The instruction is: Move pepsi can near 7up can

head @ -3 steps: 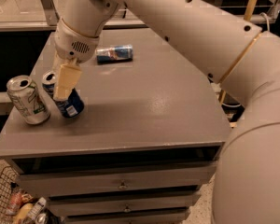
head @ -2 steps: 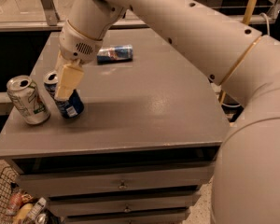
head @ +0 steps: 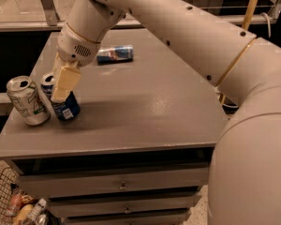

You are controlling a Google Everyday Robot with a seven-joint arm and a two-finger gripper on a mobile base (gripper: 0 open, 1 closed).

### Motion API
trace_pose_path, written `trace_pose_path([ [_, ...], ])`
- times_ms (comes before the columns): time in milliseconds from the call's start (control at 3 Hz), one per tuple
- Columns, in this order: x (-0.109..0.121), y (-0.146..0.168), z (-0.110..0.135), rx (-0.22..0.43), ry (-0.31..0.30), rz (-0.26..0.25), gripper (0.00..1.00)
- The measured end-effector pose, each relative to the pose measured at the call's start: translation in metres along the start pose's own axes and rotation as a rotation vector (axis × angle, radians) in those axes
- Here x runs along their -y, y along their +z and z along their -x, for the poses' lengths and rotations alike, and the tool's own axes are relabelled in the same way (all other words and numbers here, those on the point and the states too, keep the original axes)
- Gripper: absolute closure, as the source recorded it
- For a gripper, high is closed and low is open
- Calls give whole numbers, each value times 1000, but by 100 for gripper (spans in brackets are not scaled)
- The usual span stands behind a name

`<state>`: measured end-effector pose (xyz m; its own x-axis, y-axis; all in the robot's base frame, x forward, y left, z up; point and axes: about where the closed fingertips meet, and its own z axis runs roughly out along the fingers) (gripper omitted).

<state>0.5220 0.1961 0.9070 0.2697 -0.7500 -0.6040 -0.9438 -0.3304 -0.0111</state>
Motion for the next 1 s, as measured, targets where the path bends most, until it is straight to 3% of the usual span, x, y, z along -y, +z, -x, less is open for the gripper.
trace_pose_path([
  [333, -1, 7, 9, -3, -22, -4, 100],
  [667, -1, 9, 10, -3, -24, -2, 83],
  [1000, -2, 11, 10, -3, -26, 1, 59],
])
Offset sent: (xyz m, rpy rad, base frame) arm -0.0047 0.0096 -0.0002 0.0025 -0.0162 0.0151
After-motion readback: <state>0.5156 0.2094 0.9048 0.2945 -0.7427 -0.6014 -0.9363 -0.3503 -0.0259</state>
